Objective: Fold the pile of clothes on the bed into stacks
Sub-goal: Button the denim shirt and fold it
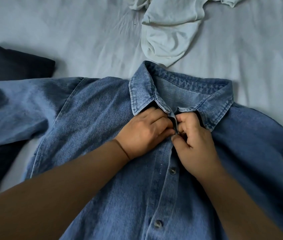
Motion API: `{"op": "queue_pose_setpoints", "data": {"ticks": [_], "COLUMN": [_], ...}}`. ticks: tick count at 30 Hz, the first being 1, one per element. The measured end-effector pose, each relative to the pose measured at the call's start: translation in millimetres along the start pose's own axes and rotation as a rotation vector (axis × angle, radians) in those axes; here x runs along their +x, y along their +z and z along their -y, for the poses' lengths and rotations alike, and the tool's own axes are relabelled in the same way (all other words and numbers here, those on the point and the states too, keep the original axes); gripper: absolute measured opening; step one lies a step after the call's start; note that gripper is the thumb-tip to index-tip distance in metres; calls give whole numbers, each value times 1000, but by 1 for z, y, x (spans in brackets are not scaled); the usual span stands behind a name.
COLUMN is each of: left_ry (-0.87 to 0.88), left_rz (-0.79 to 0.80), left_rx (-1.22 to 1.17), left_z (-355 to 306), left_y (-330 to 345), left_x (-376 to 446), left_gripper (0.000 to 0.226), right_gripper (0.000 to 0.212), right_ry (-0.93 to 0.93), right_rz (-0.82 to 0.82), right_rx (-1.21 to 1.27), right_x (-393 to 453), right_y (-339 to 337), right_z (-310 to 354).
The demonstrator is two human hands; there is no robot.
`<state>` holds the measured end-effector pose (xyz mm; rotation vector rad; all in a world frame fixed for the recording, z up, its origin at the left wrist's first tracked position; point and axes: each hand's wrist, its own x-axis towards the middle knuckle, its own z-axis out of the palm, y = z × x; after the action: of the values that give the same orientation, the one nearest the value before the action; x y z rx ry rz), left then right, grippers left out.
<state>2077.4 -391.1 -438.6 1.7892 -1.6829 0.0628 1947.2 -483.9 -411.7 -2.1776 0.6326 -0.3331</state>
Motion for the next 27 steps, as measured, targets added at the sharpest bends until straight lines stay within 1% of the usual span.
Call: {"op": "queue_pose_setpoints", "data": {"ticks": [2,5,13,18,22,27], "left_ry": [7,0,-13,-40,-42,-50], "left_rz": [-8,-15,-1,4,7,13], "left_rx": [6,-11,-44,-30,-27,-26], "left_z": [0,1,2,3,2,2], "left_y": [0,1,2,2,1,2], "left_x": [0,1,0,1,2,1], "left_gripper": [25,25,28,28,27,27], "right_gripper": [36,37,35,36,40,38], "right_ry": [-38,-38,1,24,37,67], "right_rz": [21,37,11,80,67,27], "right_rx": [-79,-136,-32,3,-50,-105], "right_x": [0,6,9,7,9,9], "right_y": [-1,-2,-1,-10,-7,-2], "right_z": [3,5,-4,-1,2,8]}}
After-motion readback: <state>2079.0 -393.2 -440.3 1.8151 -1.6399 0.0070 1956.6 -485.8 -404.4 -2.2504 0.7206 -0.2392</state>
